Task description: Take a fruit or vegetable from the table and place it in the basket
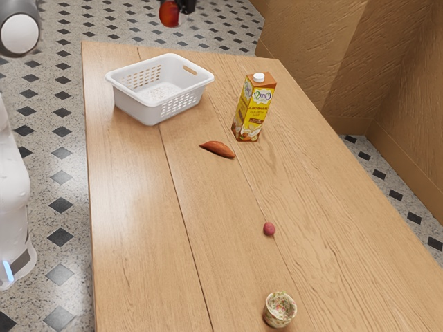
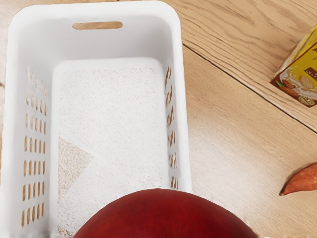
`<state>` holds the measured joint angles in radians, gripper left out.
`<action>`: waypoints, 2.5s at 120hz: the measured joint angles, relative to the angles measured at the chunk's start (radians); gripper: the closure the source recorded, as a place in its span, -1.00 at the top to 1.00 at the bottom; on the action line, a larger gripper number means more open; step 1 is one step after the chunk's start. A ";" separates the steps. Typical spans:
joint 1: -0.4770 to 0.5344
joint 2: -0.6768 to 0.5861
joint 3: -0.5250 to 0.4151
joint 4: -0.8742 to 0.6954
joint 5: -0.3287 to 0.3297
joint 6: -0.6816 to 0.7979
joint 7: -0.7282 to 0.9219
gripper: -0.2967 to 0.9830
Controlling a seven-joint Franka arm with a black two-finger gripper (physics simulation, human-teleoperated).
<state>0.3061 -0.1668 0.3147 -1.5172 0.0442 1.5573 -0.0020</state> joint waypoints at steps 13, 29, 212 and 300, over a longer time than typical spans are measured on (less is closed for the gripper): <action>0.021 -0.009 -0.008 -0.055 0.001 0.001 -0.001 0.13; 0.044 -0.018 -0.008 -0.131 0.002 0.014 -0.001 0.13; 0.120 -0.011 -0.023 -0.524 -0.005 0.525 -0.021 0.12; 0.161 -0.090 -0.207 -0.061 0.018 0.248 -0.037 0.46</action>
<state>0.4668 -0.2568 0.1074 -1.5778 0.0626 1.8049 -0.0392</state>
